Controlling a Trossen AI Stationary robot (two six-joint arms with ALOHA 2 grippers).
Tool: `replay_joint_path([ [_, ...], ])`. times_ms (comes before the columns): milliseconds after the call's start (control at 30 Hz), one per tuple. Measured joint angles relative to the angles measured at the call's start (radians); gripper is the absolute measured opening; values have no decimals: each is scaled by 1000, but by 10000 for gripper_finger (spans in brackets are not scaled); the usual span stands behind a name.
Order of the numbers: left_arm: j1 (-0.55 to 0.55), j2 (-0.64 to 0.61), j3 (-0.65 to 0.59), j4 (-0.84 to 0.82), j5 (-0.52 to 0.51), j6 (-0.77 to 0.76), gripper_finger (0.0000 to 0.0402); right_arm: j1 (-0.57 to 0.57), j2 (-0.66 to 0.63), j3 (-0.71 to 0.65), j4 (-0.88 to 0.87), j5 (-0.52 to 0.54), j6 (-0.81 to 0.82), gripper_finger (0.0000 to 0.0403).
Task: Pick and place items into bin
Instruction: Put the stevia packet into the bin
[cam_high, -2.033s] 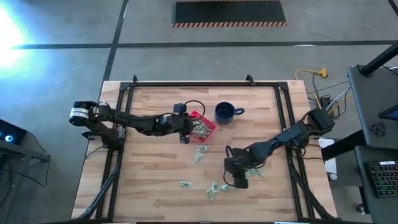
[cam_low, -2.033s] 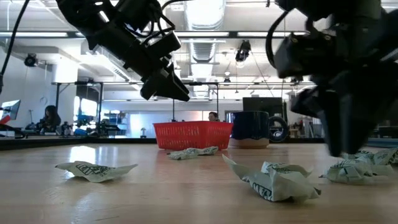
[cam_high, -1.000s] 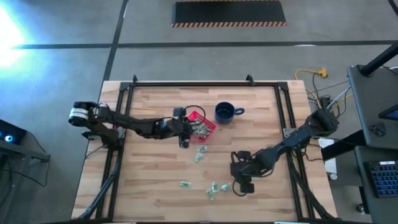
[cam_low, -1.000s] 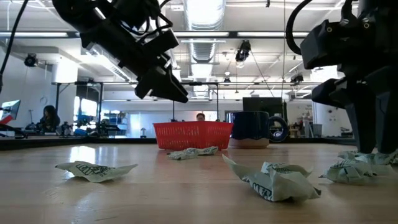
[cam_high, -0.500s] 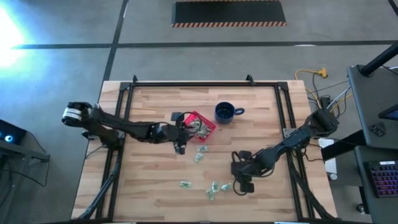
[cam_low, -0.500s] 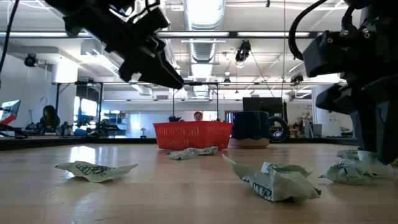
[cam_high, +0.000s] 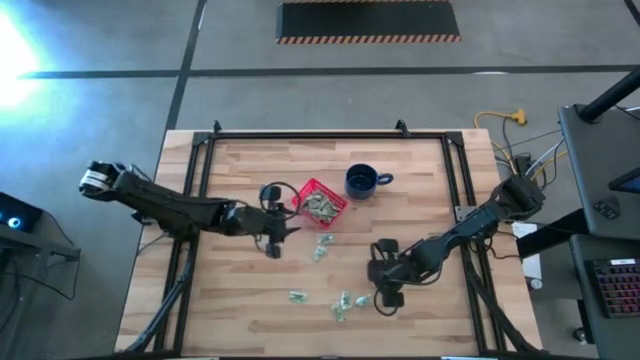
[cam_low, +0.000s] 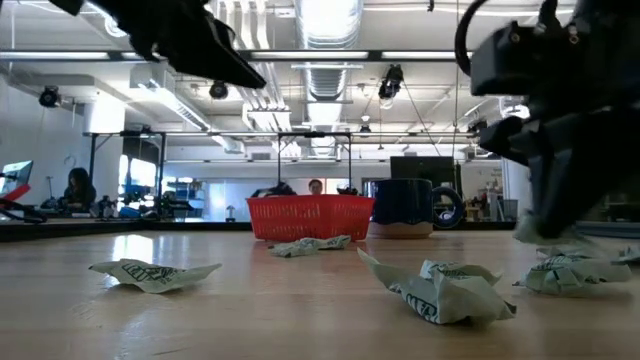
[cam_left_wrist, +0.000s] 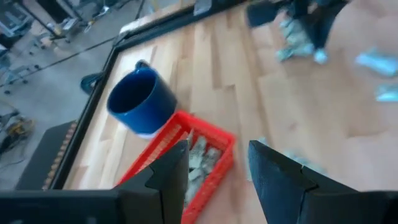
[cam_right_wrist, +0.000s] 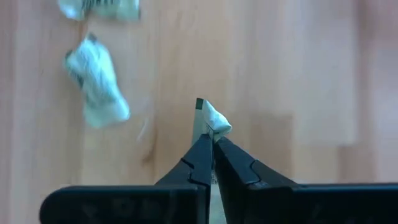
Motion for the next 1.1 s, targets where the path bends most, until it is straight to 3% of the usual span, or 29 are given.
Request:
replay_joint_path([
  [167, -64, -48, -22, -14, 76, -41, 151, -2, 0, 50, 4, 167, -128, 9],
  [400, -155, -55, -49, -18, 181, -102, 151, -22, 0, 119, 41, 545, -378, 9],
  [500, -195, -36, -61, -15, 193, -143, 151, -56, -1, 128, 119, 642, -509, 9],
  [733, -260, 29, -101, -14, 219, -302, 151, -195, -2, 119, 322, 627, -723, 9],
  [1100, -315, 207, -103, 76, 231, -384, 151, -467, -2, 116, 350, 259, -706, 9],
])
